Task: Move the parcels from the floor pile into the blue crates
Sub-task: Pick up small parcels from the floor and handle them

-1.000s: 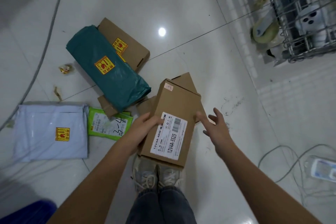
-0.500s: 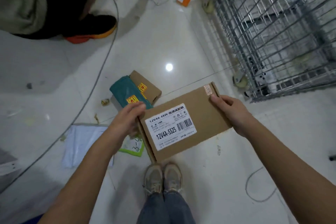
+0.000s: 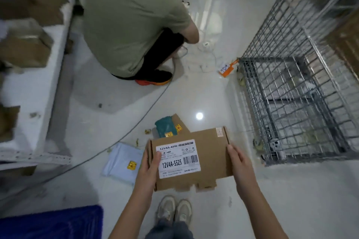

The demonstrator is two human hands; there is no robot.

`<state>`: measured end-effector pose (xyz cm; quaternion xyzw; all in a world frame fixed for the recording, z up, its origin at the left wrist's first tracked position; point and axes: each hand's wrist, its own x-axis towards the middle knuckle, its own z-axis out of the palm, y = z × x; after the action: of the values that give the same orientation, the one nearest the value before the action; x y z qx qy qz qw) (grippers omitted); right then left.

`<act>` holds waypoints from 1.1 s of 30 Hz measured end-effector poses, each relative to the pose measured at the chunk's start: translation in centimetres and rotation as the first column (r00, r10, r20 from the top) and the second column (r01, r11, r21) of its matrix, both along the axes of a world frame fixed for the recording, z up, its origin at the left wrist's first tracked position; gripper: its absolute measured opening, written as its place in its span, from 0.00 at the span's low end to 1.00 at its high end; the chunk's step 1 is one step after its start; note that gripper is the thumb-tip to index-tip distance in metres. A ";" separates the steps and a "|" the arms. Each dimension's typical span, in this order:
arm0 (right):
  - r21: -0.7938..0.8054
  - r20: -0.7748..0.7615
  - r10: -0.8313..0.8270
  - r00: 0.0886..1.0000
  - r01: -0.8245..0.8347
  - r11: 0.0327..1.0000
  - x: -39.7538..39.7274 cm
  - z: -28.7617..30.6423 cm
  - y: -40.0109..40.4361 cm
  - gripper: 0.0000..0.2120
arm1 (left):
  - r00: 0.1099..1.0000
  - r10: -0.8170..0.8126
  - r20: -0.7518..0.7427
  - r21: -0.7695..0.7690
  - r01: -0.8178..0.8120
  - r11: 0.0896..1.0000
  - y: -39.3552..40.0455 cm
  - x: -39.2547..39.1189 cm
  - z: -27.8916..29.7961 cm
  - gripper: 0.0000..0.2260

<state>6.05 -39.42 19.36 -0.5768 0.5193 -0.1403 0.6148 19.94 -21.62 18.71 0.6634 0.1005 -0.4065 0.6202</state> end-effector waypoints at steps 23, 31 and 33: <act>-0.001 -0.066 0.899 0.432 -0.901 0.433 16.6 12.4 38.5 0.15 | 0.459 0.874 -0.162 0.113 -0.871 0.478 44.6 -4.1 11.7 0.12; 0.066 -0.181 0.982 0.050 -0.996 0.063 21.7 8.1 56.4 0.23 | 0.342 0.938 -0.064 0.300 -0.890 0.345 58.6 -4.9 6.9 0.13; 0.071 -0.221 0.975 -0.032 -0.997 -0.017 23.2 6.9 59.8 0.23 | 0.361 0.930 -0.063 0.314 -0.878 0.362 60.5 -4.2 5.1 0.10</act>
<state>29.28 20.35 26.27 -0.8172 0.0059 0.3709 0.4410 15.75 38.88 23.82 0.5102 0.5670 -0.0542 0.6444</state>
